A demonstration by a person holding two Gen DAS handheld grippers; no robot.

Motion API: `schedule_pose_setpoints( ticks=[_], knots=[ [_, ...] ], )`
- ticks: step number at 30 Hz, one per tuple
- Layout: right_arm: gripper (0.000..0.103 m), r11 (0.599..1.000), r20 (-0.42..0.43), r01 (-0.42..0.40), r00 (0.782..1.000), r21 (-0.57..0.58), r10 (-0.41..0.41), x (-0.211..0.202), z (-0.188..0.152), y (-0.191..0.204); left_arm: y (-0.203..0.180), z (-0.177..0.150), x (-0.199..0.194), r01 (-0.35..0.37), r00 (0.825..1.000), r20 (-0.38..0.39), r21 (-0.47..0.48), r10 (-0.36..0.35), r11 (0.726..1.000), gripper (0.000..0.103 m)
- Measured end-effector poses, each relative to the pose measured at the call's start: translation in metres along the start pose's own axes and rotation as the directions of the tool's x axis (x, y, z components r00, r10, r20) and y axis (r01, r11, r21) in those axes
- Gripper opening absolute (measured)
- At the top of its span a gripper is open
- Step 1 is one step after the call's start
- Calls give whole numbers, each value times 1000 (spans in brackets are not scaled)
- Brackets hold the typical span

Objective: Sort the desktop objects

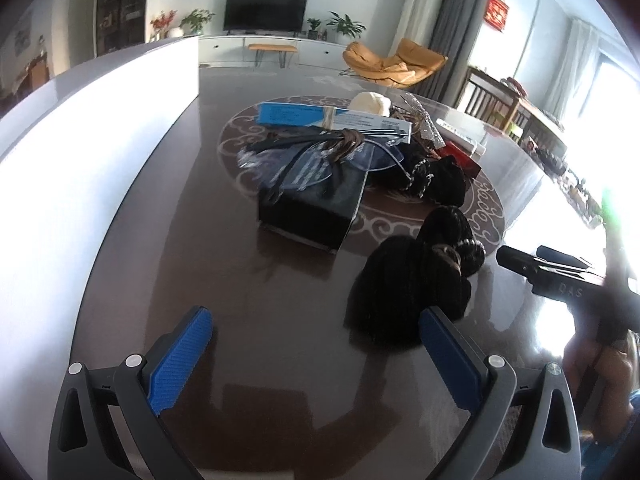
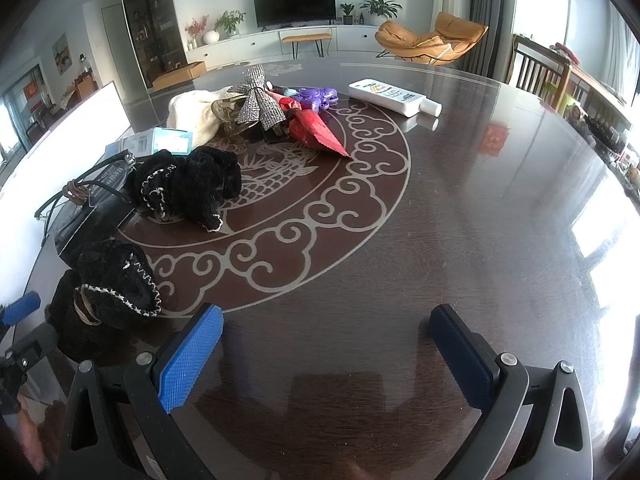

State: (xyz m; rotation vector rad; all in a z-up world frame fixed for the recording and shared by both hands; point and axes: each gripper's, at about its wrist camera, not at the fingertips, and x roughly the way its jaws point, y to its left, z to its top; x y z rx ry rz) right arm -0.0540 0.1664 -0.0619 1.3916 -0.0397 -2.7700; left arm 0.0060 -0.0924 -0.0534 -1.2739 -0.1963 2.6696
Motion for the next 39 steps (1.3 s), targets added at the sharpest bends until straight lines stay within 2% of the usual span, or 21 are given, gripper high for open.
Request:
schedule_pose_setpoints(
  ticks=[8, 13, 16, 17, 20, 23, 27, 29, 34, 37, 39],
  knots=[
    [103, 1000, -4, 12, 1000, -10, -12, 0, -1, 0, 8, -22, -17, 7, 1000, -11, -25, -7, 1000, 103],
    [103, 999, -10, 27, 1000, -22, -27, 1, -1, 2, 7, -27, -33, 44, 999, -2, -51, -45, 998, 103],
    [103, 1000, 3, 9, 1000, 19, -9, -6, -1, 2, 2, -28, -45, 52, 999, 12, -29, -52, 998, 103],
    [103, 999, 12, -15, 1000, 47, 15, -11, -1, 3, 0, -28, -49, 48, 999, 19, -18, -48, 999, 103],
    [103, 979, 41, -168, 986, 118, 164, -31, 4, 28, -5, -31, -61, 27, 999, 40, 19, -28, 999, 103],
    [103, 976, -18, -216, 976, 41, 217, -28, 16, 75, -8, -31, -67, 12, 999, 42, 39, -14, 999, 103],
    [103, 978, -93, -173, 982, -118, 162, -8, 17, 125, -10, -33, -74, -15, 999, 47, 58, 12, 998, 103],
    [103, 973, -117, -152, 984, -175, 132, -1, 10, 132, -9, -36, -76, -25, 999, 45, 62, 22, 998, 103],
    [103, 960, -102, -150, 986, -238, 129, -8, -9, 95, -6, -42, -73, -16, 1000, 27, 59, 14, 998, 103],
    [103, 960, -67, -81, 996, -268, 66, -18, -15, 58, -10, -43, -67, -13, 1000, 12, 66, 12, 998, 103],
    [103, 965, -22, -71, 997, -253, 68, -36, -18, 35, -13, -44, -65, -12, 1000, 8, 72, 11, 997, 103]
  ],
)
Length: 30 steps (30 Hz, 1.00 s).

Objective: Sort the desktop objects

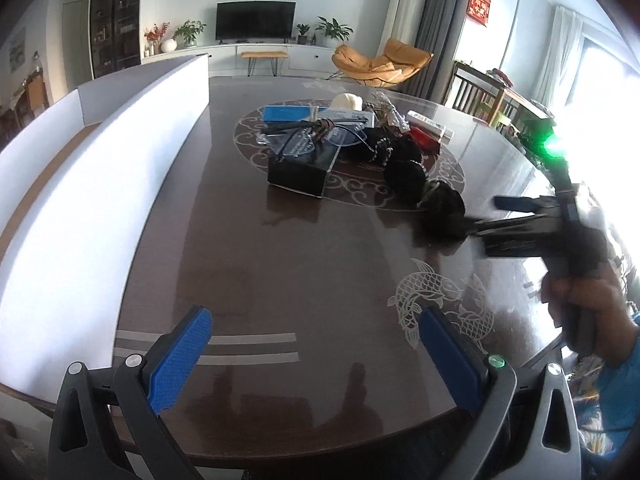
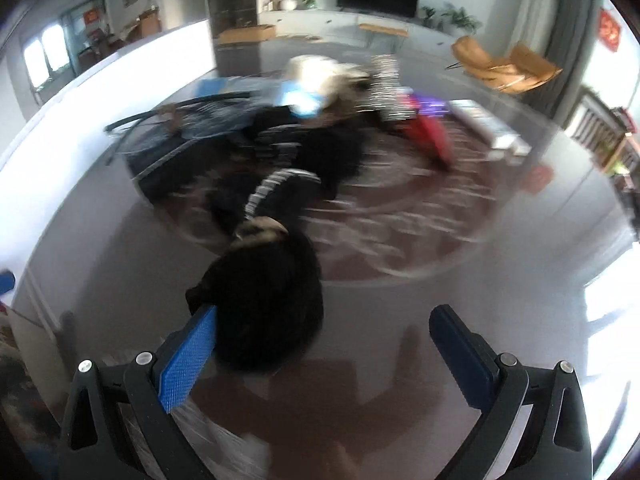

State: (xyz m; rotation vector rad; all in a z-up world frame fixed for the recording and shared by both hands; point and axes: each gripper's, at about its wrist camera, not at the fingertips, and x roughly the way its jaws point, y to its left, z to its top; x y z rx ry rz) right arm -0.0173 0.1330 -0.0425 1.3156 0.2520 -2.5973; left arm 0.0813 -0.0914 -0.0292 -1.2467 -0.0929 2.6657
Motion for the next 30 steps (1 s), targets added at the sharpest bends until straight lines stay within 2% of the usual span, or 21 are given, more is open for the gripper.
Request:
schedule_pose_setpoints(
  ticks=[3, 6, 8, 9, 13, 15, 22, 26, 30],
  knots=[
    [103, 995, 54, -24, 998, 94, 19, -30, -13, -31, -5, 1, 2, -1, 1000, -1, 4, 1, 1000, 103],
    [103, 976, -15, -65, 997, 209, 70, -25, -23, -40, -6, 2, 7, 5, 1000, -10, -1, -5, 1000, 103],
    [103, 967, -46, -101, 992, 236, 115, -19, -22, -33, -6, 4, 11, 6, 1000, -19, -6, -6, 1000, 103],
    [103, 968, -52, -109, 991, 225, 123, -14, -23, -26, -6, 5, 12, 6, 1000, -21, -8, -6, 1000, 103],
    [103, 993, -50, -71, 996, 95, 76, 9, -11, 12, -3, 10, 16, -13, 999, -34, -5, 13, 1000, 103],
    [103, 999, -49, -19, 999, 29, 20, 23, 0, 26, -1, 13, 21, -29, 998, -53, -2, 28, 1000, 103],
    [103, 999, -35, -46, 998, 3, 47, 43, 30, 26, 0, 31, 43, -69, 992, -105, 32, 72, 997, 103],
    [103, 998, -2, -60, 998, -12, 60, 44, 29, 24, -5, 58, 48, -76, 993, -82, 67, 81, 995, 103],
    [103, 998, -3, -60, 998, -12, 60, 44, 31, 23, -15, 93, 49, -84, 995, -37, 160, 91, 984, 103]
  ],
)
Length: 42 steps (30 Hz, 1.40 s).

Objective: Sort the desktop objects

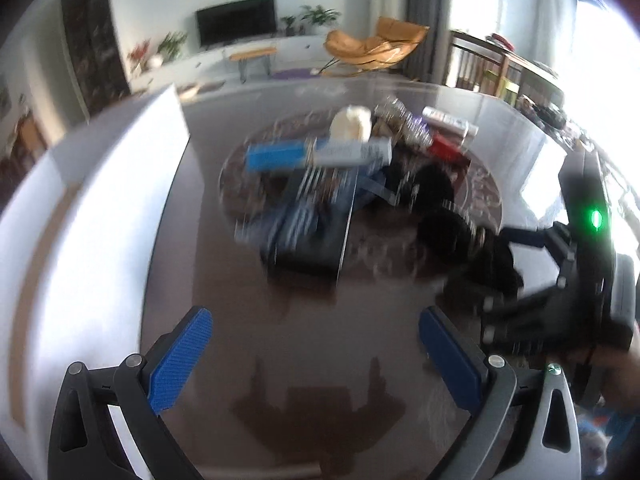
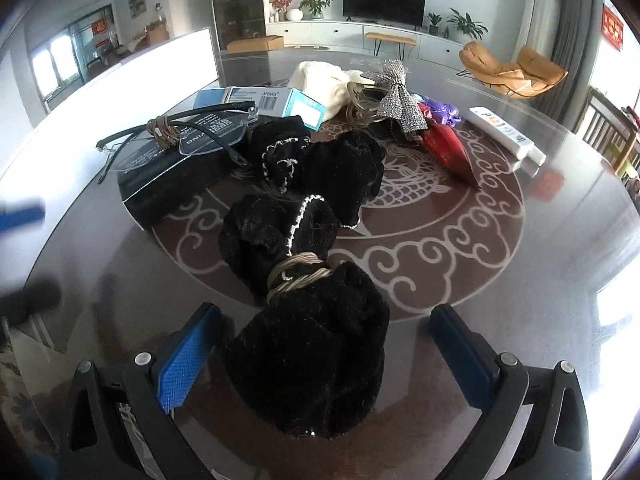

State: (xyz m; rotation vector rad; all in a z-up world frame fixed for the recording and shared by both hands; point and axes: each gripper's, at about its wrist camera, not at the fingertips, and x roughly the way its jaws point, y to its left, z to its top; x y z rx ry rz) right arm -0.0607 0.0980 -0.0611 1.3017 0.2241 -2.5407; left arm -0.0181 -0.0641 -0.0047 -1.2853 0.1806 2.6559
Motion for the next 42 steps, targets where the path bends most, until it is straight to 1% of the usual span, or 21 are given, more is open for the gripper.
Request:
schedule_pose_setpoints(
  ticks=[4, 7, 9, 10, 12, 13, 16, 19, 23, 24, 26, 29, 32, 33, 34, 35, 36, 37, 38, 40, 42],
  knots=[
    [103, 1000, 1, 0, 1000, 0, 0, 2, -2, 2, -1, 31, 1, 4, 1000, 12, 79, -5, 997, 103],
    [103, 1000, 1, 0, 1000, 0, 0, 2, -2, 2, -3, 47, 11, 16, 1000, -21, 150, -13, 989, 103],
    [103, 1000, 1, 0, 1000, 0, 0, 1, -2, 2, -5, 51, 17, 12, 999, -34, 193, -6, 981, 103],
    [103, 1000, 1, 0, 1000, 0, 0, 1, -1, 2, -6, 52, 19, 17, 999, -43, 218, -8, 976, 103],
    [103, 1000, 1, 0, 1000, 0, 0, 1, -2, 2, -8, 55, 22, 39, 998, -55, 237, -26, 971, 103],
    [103, 1000, 2, 0, 1000, 0, 0, 1, -2, 2, -7, 55, 23, 58, 997, -60, 237, -45, 970, 103],
    [103, 1000, 2, -1, 1000, 0, 1, 1, -2, 2, -3, 59, 28, 81, 996, -64, 208, -69, 975, 103],
    [103, 1000, 2, -1, 1000, 0, 1, 1, -2, 2, 6, 69, 36, 120, 991, -71, 139, -111, 983, 103],
    [103, 1000, 2, -1, 1000, 0, 1, 0, -2, 2, 14, 79, 52, 167, 982, -98, 65, -160, 984, 103],
    [103, 1000, 2, -1, 1000, 0, 1, 1, -2, 2, 13, 79, 55, 167, 982, -106, 65, -159, 984, 103],
    [103, 1000, 2, -1, 1000, 0, 1, 0, -2, 2, 6, 80, 63, 145, 983, -125, 98, -132, 985, 103],
    [103, 1000, 2, -1, 1000, 0, 1, 0, -2, 2, -7, 78, 68, 115, 986, -139, 178, -90, 977, 103],
    [103, 1000, 2, -1, 1000, 0, 1, 0, -2, 2, -19, 76, 69, 56, 992, -126, 251, -24, 966, 103],
    [103, 1000, 2, -1, 1000, 0, 1, 0, -2, 2, -21, 75, 69, 31, 993, -117, 268, 0, 963, 98],
    [103, 1000, 2, -1, 1000, 0, 1, 1, -3, 3, -23, 75, 69, 5, 993, -111, 285, 28, 959, 85],
    [103, 1000, 2, -1, 1000, 0, 1, 0, -2, 3, -25, 75, 71, -1, 992, -118, 290, 37, 957, 77],
    [103, 1000, 2, -1, 1000, 0, 1, 0, -2, 2, -25, 74, 74, 12, 989, -142, 283, 30, 959, 62],
    [103, 1000, 2, -1, 1000, 0, 1, 1, -3, 3, -24, 73, 78, 35, 985, -171, 265, 11, 964, 50],
    [103, 1000, 2, -1, 1000, 0, 1, 1, -3, 3, -22, 73, 78, 23, 986, -166, 257, 21, 966, 50],
    [103, 1000, 2, -2, 1000, 0, 2, 0, -3, 3, -18, 74, 76, 21, 988, -155, 234, 16, 972, 38],
    [103, 1000, 3, -2, 1000, 0, 2, 0, -3, 3, -13, 76, 73, 50, 988, -153, 188, -21, 981, 27]
  ],
)
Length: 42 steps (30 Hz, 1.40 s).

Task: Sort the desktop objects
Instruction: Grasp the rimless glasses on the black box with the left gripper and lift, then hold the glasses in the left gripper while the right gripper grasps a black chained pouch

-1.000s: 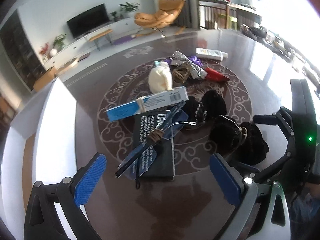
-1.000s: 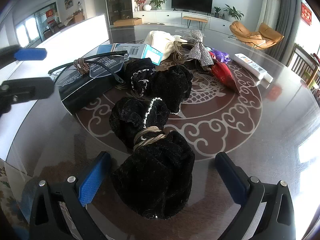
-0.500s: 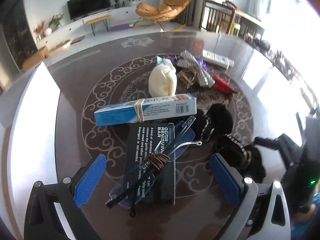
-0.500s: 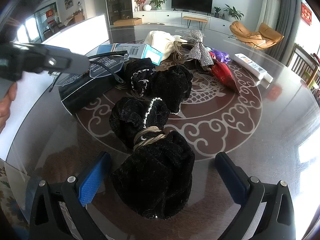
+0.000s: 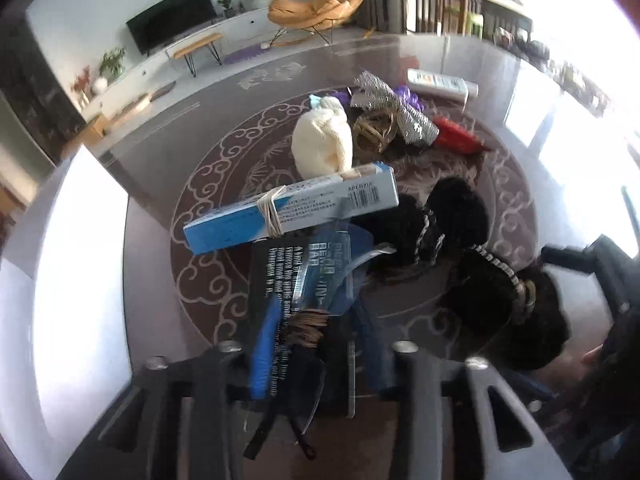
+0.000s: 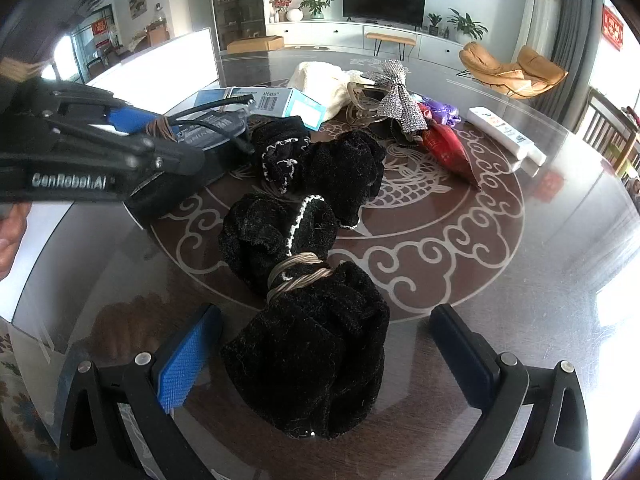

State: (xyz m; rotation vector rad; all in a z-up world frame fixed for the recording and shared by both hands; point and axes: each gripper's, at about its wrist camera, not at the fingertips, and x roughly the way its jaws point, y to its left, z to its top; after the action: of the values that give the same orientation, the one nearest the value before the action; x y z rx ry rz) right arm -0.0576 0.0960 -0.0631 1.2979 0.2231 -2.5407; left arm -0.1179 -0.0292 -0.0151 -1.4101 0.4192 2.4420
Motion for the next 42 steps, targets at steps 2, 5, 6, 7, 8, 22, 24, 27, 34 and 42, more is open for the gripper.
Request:
schedule_pose_setpoints(
  ticks=[2, 5, 6, 7, 8, 22, 24, 27, 34, 42],
  knots=[
    [103, 1000, 0, 0, 1000, 0, 0, 0, 0, 0, 4, -1, -4, 44, 999, 11, -38, -44, 998, 19],
    [103, 1000, 0, 0, 1000, 0, 0, 0, 0, 0, 2, -6, -8, 41, 999, 23, -44, -40, 998, 12],
    [103, 1000, 0, 0, 1000, 0, 0, 0, 0, 0, 2, -10, -10, 45, 999, 29, -52, -44, 998, 12],
    [103, 1000, 0, 0, 1000, 0, 0, 0, 0, 0, 1, -13, -11, 53, 998, 34, -61, -51, 997, 12],
    [103, 1000, 0, 0, 1000, 0, 0, 0, 0, 0, 1, -17, -13, 60, 998, 38, -71, -57, 996, 12],
    [103, 1000, 0, 0, 1000, 0, 0, -1, 0, 0, -16, -105, -60, 103, 993, 82, -206, -88, 973, 12],
    [103, 1000, 0, 0, 1000, 0, 0, -1, 0, 0, -10, -114, -57, 88, 995, 76, -254, -70, 963, 12],
    [103, 1000, 0, 0, 1000, 0, 0, 0, 0, 0, -2, -123, -45, 46, 998, 52, -316, -31, 948, 12],
    [103, 1000, 0, -1, 1000, 0, 1, -1, 0, 0, 3, -127, -28, 66, 998, 40, -323, -56, 944, 30],
    [103, 1000, 0, -1, 1000, 0, 1, -1, 0, 0, -7, -128, -24, -12, 999, 32, -258, 22, 966, 74]
  ],
)
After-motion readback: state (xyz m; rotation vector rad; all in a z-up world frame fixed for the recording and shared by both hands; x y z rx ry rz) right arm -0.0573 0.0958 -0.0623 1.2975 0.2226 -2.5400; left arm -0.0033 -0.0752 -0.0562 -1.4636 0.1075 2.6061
